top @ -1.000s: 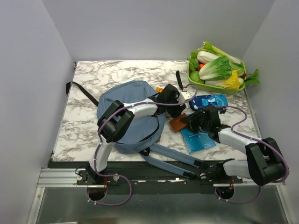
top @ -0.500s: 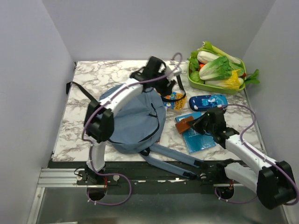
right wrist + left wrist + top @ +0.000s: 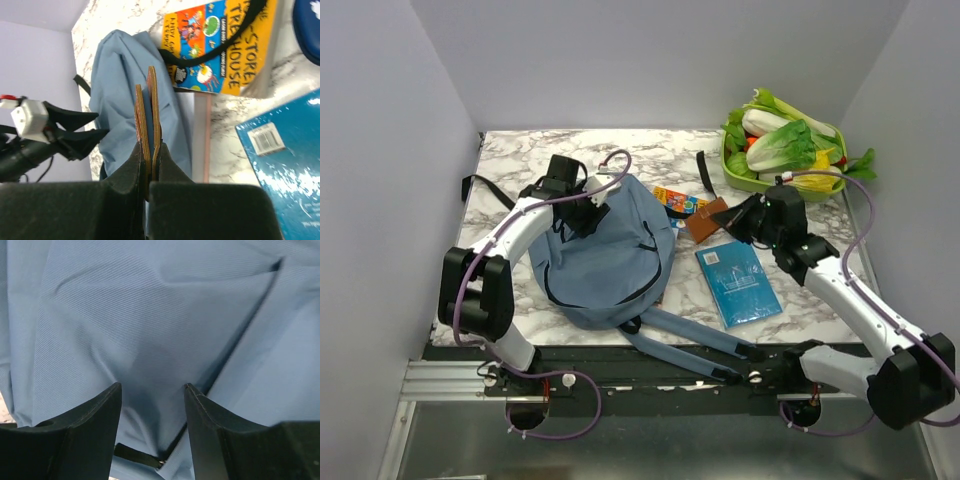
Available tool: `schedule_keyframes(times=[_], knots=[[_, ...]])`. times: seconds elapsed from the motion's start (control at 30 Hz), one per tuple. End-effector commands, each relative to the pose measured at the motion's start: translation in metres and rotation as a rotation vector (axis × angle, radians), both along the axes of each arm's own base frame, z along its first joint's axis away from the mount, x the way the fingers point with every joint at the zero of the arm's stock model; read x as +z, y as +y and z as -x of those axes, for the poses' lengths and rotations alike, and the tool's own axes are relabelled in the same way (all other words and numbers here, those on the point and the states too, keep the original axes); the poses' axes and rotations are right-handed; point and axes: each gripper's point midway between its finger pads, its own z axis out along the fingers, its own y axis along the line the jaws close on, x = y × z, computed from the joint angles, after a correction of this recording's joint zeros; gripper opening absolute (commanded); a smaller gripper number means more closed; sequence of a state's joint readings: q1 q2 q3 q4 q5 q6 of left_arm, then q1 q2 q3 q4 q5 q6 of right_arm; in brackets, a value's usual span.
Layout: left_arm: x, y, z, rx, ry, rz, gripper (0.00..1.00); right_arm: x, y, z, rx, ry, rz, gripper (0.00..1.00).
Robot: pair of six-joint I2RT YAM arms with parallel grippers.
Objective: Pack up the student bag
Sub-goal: Place the personal item in the student bag.
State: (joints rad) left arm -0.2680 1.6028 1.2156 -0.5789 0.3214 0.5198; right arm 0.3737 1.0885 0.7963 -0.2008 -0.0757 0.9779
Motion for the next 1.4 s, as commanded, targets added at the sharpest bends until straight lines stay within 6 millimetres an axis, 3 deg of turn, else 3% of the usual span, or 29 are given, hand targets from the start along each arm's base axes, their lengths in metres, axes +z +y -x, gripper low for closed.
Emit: schedule_keyframes(times=[0.0, 0.07, 0.13, 0.2, 0.4, 0.63, 0.73, 0.9, 1.1, 1.17, 1.2, 1.23, 1.33, 1.37], knots=[[0.002, 0.021, -0.046, 0.082, -0.195, -0.093, 0.60, 0.040, 0.025, -0.018, 0.061, -0.087, -0.019, 0.01], [-0.007, 0.021, -0.045, 0.067, -0.178, -0.106, 0.59, 0.037, 0.035, -0.023, 0.078, -0.071, -0.016, 0.01], [-0.012, 0.016, -0.036, 0.028, -0.153, -0.090, 0.60, 0.043, 0.040, -0.028, 0.082, -0.072, -0.023, 0.01], [-0.020, 0.014, -0.024, -0.011, -0.133, -0.084, 0.61, 0.036, 0.045, -0.032, 0.086, -0.050, -0.019, 0.01], [-0.026, 0.000, 0.012, -0.115, -0.091, -0.006, 0.66, 0.031, 0.058, -0.041, 0.096, -0.029, -0.048, 0.01], [-0.022, -0.010, 0.048, -0.266, -0.099, 0.032, 0.80, 0.027, 0.083, -0.054, 0.122, -0.004, -0.051, 0.01], [-0.029, -0.004, 0.035, -0.212, -0.137, -0.012, 0.81, 0.026, 0.096, -0.060, 0.141, 0.006, -0.055, 0.01], [-0.036, 0.006, -0.002, -0.085, -0.240, -0.068, 0.79, 0.023, 0.112, -0.066, 0.154, 0.028, -0.070, 0.00], [-0.049, 0.008, -0.017, -0.063, -0.264, -0.111, 0.61, 0.030, 0.129, -0.071, 0.179, 0.027, -0.093, 0.01], [-0.050, 0.008, -0.018, -0.062, -0.259, -0.113, 0.50, 0.027, 0.136, -0.074, 0.187, 0.042, -0.093, 0.01], [-0.046, 0.007, -0.019, -0.059, -0.261, -0.108, 0.44, 0.025, 0.139, -0.074, 0.195, 0.049, -0.094, 0.01], [-0.040, 0.006, -0.019, -0.063, -0.269, -0.102, 0.27, 0.019, 0.141, -0.075, 0.201, 0.065, -0.089, 0.01], [-0.019, 0.005, -0.018, -0.066, -0.292, -0.090, 0.00, 0.018, 0.155, -0.074, 0.230, 0.070, -0.089, 0.01], [-0.013, 0.005, -0.018, -0.060, -0.298, -0.083, 0.00, 0.010, 0.162, -0.072, 0.243, 0.091, -0.080, 0.01]])
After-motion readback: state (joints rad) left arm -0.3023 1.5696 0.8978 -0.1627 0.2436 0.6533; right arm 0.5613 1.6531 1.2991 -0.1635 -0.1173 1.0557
